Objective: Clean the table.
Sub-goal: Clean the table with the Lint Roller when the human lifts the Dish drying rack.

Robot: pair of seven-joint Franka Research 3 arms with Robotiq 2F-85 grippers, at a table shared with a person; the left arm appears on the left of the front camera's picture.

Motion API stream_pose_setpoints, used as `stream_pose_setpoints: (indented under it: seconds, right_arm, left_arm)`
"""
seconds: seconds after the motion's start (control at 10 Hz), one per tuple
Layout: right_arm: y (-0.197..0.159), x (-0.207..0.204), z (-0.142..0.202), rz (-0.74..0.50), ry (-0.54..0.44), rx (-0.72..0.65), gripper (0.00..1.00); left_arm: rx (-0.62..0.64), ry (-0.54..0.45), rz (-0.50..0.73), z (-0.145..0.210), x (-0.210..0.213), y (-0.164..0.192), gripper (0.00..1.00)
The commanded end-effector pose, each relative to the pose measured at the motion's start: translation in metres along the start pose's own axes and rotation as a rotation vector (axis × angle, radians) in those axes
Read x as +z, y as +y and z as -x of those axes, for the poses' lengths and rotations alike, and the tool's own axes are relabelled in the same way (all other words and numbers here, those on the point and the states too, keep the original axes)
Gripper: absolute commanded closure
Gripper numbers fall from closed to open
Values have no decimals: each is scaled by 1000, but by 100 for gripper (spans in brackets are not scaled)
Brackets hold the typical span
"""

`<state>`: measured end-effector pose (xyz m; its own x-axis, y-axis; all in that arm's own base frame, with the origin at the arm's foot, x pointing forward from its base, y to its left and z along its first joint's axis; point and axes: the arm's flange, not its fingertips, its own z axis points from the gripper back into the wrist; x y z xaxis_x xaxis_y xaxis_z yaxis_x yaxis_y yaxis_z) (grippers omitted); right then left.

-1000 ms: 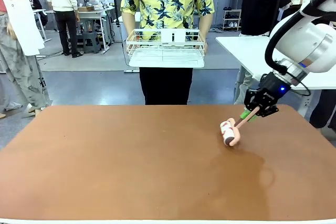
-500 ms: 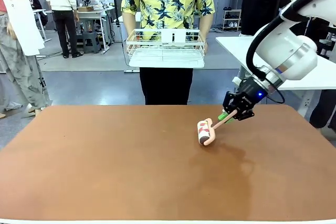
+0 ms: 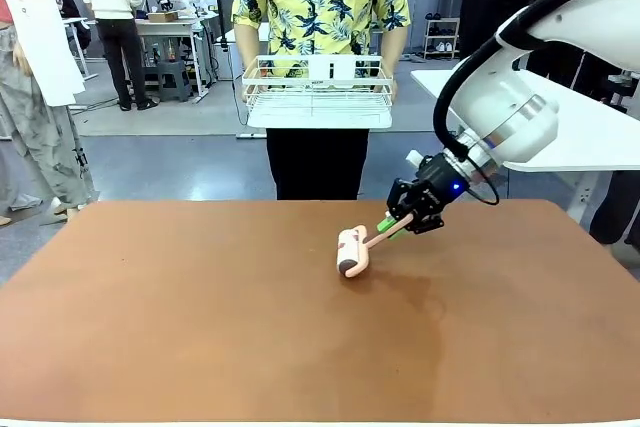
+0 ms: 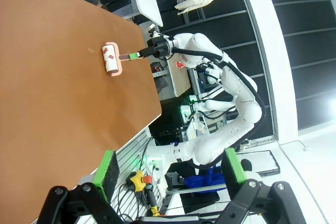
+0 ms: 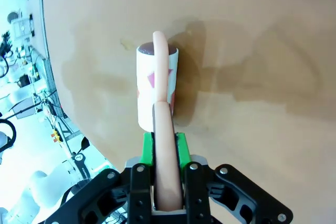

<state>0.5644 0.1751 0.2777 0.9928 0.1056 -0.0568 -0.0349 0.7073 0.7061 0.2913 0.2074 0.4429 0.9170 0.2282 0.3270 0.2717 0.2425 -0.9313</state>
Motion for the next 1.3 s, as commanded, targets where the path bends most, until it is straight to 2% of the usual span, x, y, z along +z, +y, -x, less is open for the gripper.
stream_pose_setpoints:
  seconds: [0.0,0.5,0.8,0.9,1.0,1.2]
  right_arm:
    - [-32,-76,39,73,187,50,79]
    - [-10,-48,43,13,121,118,79]
    - [40,3,50,-22,44,221,79]
    - [58,25,54,-9,11,250,79]
    - [72,44,58,21,18,255,79]
    - [100,88,65,165,11,216,79]
  left_arm:
    - [-3,-3,5,1,3,-3,0]
    - [-3,-3,5,1,3,-3,0]
    - [-3,-3,5,1,3,-3,0]
    - [-3,-3,5,1,3,-3,0]
    - [-3,-3,5,1,3,-3,0]
    - [-3,-3,5,1,3,-3,0]
